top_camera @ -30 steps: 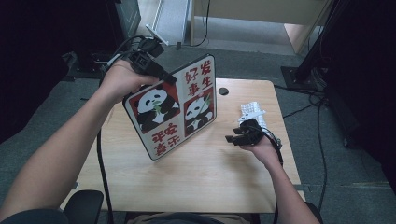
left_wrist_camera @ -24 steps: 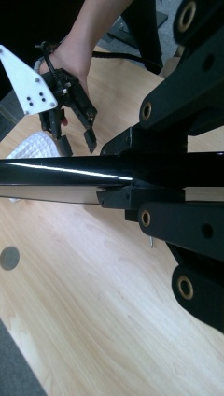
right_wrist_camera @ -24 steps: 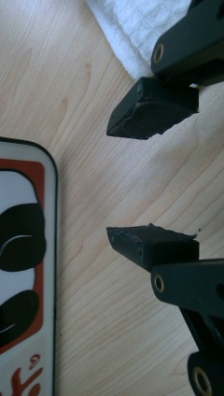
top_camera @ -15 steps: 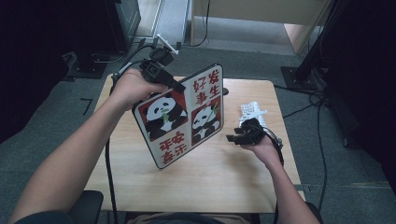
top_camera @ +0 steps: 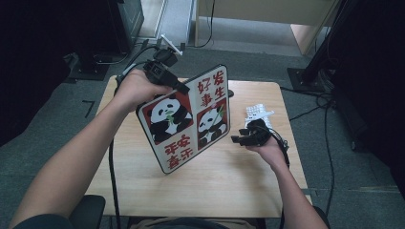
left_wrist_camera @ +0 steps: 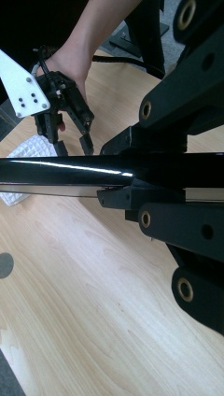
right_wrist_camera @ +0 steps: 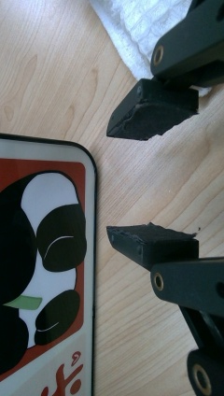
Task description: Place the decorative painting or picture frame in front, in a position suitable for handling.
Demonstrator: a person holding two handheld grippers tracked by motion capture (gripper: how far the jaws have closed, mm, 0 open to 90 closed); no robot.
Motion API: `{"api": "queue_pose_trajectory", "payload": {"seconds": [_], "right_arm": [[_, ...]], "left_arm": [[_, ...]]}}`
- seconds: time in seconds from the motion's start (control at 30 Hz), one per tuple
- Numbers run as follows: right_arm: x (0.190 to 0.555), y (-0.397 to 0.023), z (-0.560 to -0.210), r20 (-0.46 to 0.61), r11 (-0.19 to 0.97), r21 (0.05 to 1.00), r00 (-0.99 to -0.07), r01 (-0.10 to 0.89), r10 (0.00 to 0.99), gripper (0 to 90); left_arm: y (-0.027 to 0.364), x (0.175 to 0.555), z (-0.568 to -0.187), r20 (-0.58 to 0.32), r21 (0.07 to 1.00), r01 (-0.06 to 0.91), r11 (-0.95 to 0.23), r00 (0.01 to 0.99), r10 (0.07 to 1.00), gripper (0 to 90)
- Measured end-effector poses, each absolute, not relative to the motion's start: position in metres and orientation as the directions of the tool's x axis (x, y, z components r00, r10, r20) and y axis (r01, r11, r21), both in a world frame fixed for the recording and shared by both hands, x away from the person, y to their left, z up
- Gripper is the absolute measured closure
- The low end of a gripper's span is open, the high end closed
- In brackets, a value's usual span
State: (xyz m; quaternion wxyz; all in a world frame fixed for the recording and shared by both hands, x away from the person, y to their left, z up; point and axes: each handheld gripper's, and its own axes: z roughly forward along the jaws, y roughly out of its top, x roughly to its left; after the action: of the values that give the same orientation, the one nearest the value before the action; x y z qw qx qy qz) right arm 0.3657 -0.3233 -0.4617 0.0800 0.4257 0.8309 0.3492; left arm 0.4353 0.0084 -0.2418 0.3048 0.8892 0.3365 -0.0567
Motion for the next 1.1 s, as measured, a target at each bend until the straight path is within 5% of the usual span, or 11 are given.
{"api": "queue_pose_trajectory", "payload": {"seconds": [0.27,0.77,1.1], "right_arm": [[0.367,-0.323,-0.462,0.166,0.391,0.643,-0.618,0.658,0.768,44.5],[0.37,-0.323,-0.462,0.178,0.377,0.657,-0.621,0.653,0.763,44.5],[0.375,-0.336,-0.46,0.215,0.331,0.671,-0.601,0.664,0.77,48.6]], "left_arm": [[0.01,0.44,-0.245,-0.316,0.483,0.644,-0.593,0.76,0.568,76.8],[0.018,0.438,-0.244,-0.319,0.522,0.632,-0.573,0.768,0.556,49.0],[0.044,0.426,-0.235,-0.299,0.586,0.596,-0.55,0.789,0.536,40.5]]}}
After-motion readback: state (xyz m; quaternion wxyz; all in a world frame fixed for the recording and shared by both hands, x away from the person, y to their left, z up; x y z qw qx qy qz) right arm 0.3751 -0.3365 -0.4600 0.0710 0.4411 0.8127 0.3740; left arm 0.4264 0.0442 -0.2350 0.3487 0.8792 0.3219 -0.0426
